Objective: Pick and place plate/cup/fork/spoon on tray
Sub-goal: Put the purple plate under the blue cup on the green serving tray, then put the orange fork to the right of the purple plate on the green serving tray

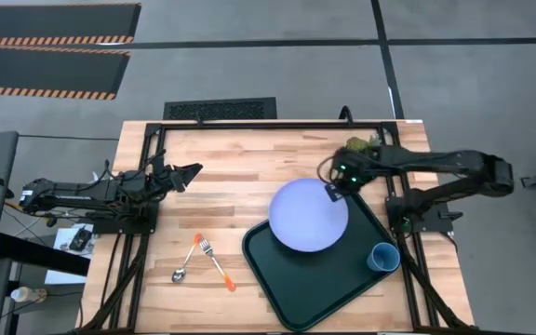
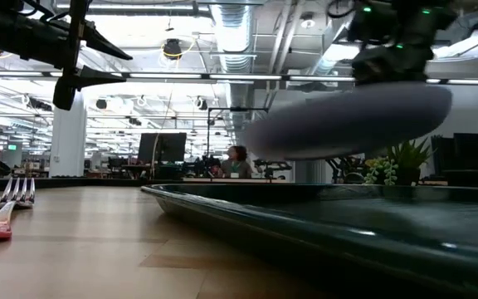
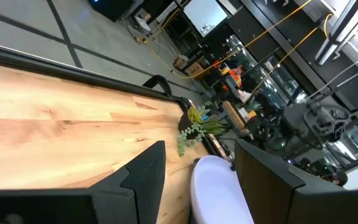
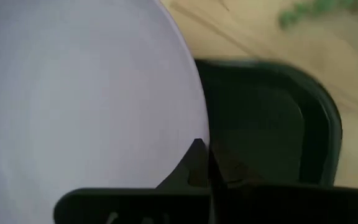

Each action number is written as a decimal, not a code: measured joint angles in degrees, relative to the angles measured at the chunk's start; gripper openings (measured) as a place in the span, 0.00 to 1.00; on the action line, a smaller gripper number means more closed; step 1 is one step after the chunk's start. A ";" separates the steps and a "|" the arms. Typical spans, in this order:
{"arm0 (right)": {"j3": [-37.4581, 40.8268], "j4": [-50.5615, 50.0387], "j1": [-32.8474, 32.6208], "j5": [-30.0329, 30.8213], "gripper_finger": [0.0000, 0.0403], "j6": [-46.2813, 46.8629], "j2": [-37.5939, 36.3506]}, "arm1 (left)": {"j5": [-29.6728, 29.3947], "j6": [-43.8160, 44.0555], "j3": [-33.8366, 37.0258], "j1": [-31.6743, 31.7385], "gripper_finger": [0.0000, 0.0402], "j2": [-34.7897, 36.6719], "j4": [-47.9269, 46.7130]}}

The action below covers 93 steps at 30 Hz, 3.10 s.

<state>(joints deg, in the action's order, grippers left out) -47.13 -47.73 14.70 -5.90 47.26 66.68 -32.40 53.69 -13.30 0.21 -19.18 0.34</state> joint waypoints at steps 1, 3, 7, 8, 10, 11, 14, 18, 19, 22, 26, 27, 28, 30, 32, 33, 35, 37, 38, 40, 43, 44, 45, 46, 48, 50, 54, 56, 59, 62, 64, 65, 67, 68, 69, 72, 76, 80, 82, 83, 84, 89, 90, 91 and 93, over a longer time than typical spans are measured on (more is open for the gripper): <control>1.53 -0.35 -0.27 0.41 0.00 1.64 -1.43 | -0.08 0.00 0.00 -0.01 0.44 0.00 0.00; 4.03 -1.25 -0.98 1.32 0.00 4.44 -3.86 | -0.09 0.01 0.00 0.00 0.44 0.00 -0.01; 6.73 -5.07 -2.13 2.47 0.00 7.55 -6.75 | -0.12 0.04 0.00 0.00 0.44 0.00 0.00; 7.21 -5.96 -2.47 2.81 0.00 8.21 -7.16 | -0.15 0.04 0.00 -0.02 0.44 0.00 0.00; 7.94 -7.73 -2.83 3.06 0.00 9.19 -7.54 | -0.22 0.06 0.00 0.00 0.44 0.00 0.00; 8.06 -8.52 -2.92 3.08 0.00 9.47 -7.61 | -0.22 0.07 0.00 -0.01 0.44 0.00 0.00; 8.04 -11.53 -3.08 3.26 0.00 9.73 -7.50 | -0.22 0.09 0.00 -0.02 0.44 0.00 0.00; 8.04 -15.71 -3.08 3.91 0.00 9.73 -7.50 | -0.21 0.09 0.00 -0.01 0.44 0.00 0.00; 8.04 -16.64 -3.08 4.02 0.00 9.71 -7.50 | -0.20 0.09 0.00 -0.01 0.44 0.00 0.00; 8.04 -18.18 -3.08 5.11 0.00 9.64 -7.50 | -0.20 0.09 0.00 -0.01 0.44 -0.01 0.00; 8.04 -17.57 -3.07 5.97 0.00 9.77 -7.40 | -0.20 0.09 0.00 -0.01 0.44 0.00 -0.01; 8.04 -17.57 -3.06 6.05 0.00 9.89 -7.36 | -0.20 0.09 0.00 0.00 0.44 0.00 -0.02; 8.04 -17.57 -3.06 6.07 0.00 9.93 -7.35 | -0.20 0.09 0.00 -0.01 0.44 -0.01 -0.02; 8.04 -17.59 -3.06 6.07 0.01 9.93 -7.35 | -0.20 0.09 0.00 0.00 0.44 0.00 -0.02; 8.04 -17.62 -3.06 6.05 0.01 9.90 -7.35 | -0.18 0.09 0.00 -0.02 0.44 -0.02 -0.02; 8.04 -17.60 -3.06 6.05 0.01 9.90 -7.35 | -0.18 0.09 0.00 -0.02 0.44 0.00 -0.02; 8.04 -17.62 -3.06 6.00 0.03 9.90 -7.35 | -0.18 0.09 0.00 0.00 0.44 0.00 -0.02; 8.04 -17.61 -3.06 5.94 0.06 9.90 -7.35 | -0.18 0.09 0.00 -0.01 0.44 0.00 -0.02; 8.04 -17.62 -3.06 5.87 0.07 9.90 -7.35 | -0.18 0.09 0.00 -0.01 0.44 0.00 -0.02; 8.04 -17.61 -3.06 5.86 0.11 9.89 -7.35 | -0.18 0.09 0.00 0.00 0.44 -0.02 -0.02; 8.04 -17.61 -3.06 5.68 0.15 9.88 -7.35 | -0.16 0.09 0.00 0.00 0.44 0.00 -0.02; 8.04 -17.61 -3.06 5.46 0.16 9.88 -7.35 | -0.16 0.09 0.00 -0.01 0.44 -0.01 -0.03; 8.04 -17.59 -3.06 5.23 0.17 9.86 -7.35 | -0.16 0.09 0.00 -0.02 0.44 0.00 -0.04; 8.03 -17.59 -3.06 5.02 0.17 9.86 -7.35 | -0.16 0.09 0.00 -0.02 0.44 -0.02 -0.03; 8.02 -17.59 -3.06 4.87 0.19 9.84 -7.35 | -0.14 -0.02 0.00 -0.01 0.44 -0.01 -0.04; 8.02 -17.53 -3.06 4.84 0.20 9.71 -7.35 | -0.08 -0.13 0.00 -0.01 0.44 0.00 -0.04; 7.92 -15.25 -3.05 4.64 0.25 8.96 -7.48 | 1.45 -0.27 0.00 0.00 0.44 0.00 -0.07; 6.74 -14.16 -3.06 4.29 0.28 8.22 -7.52 | 3.99 -0.70 0.00 0.00 0.44 0.00 -0.11; 3.31 -12.69 -3.06 4.27 0.34 7.01 -7.52 | 12.27 -3.04 -0.07 0.00 0.44 -0.03 -0.16; -0.82 -12.41 -3.05 4.30 0.39 5.80 -7.50 | 23.85 -3.69 -2.30 -0.13 0.44 -1.64 -1.76; -3.17 -12.28 -3.06 4.31 0.41 4.87 -7.48 | 30.81 -3.75 -5.19 -0.68 0.44 -4.08 -5.50; -4.05 -12.04 -3.06 4.32 0.42 4.75 -7.48 | 33.78 -4.35 -7.06 -1.20 0.44 -5.71 -8.68; -5.27 -11.41 -3.05 4.32 0.44 4.62 -7.47 | 38.43 -7.17 -11.11 -2.80 0.44 -9.78 -16.02; -5.70 -11.24 -3.06 4.32 0.44 4.16 -7.46 | 40.06 -9.30 -13.13 -3.84 0.44 -12.11 -19.71; -6.02 -11.21 -3.06 4.30 0.45 3.66 -7.46 | 41.30 -11.81 -15.03 -5.04 0.44 -14.52 -23.22; -6.17 -11.38 -3.06 4.30 0.46 3.41 -7.46 | 43.26 -19.30 -19.19 -9.34 0.44 -21.85 -29.48; -6.17 -11.39 -3.06 4.30 0.46 3.24 -7.46 | 44.04 -27.41 -21.63 -14.98 0.44 -31.51 -30.48; -6.17 -11.38 -3.06 4.30 0.45 2.89 -7.46 | 43.69 -37.13 -22.81 -18.94 0.44 -39.53 -30.31; -6.17 -11.39 -3.06 4.30 0.44 2.20 -7.46 | 43.07 -40.41 -22.93 -19.83 0.44 -42.83 -29.47; -6.17 -11.40 -3.06 4.30 0.44 2.15 -7.46 | 42.68 -41.76 -22.93 -20.13 0.44 -44.33 -28.80; -6.17 -11.39 -3.06 4.28 0.44 2.16 -7.46 | 42.36 -43.04 -22.95 -20.35 0.44 -45.65 -28.48; -6.17 -11.41 -3.06 4.30 0.45 1.73 -7.46 | 42.23 -49.69 -22.95 -21.38 0.44 -52.43 -25.01; -6.17 -11.41 -3.06 4.30 0.45 1.71 -7.46 | 42.23 -50.75 -22.95 -21.68 0.44 -53.72 -23.99; -6.17 -11.42 -3.06 4.30 0.45 1.71 -7.46 | 42.25 -51.75 -22.95 -21.89 0.44 -54.90 -23.04; -6.15 -11.54 -3.06 4.30 0.45 1.71 -7.46 | 42.27 -52.61 -22.95 -22.14 0.44 -56.68 -21.68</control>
<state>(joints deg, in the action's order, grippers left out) -53.28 -59.26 11.64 -1.61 48.97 59.22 9.87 1.09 -36.25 -21.93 -75.85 -21.34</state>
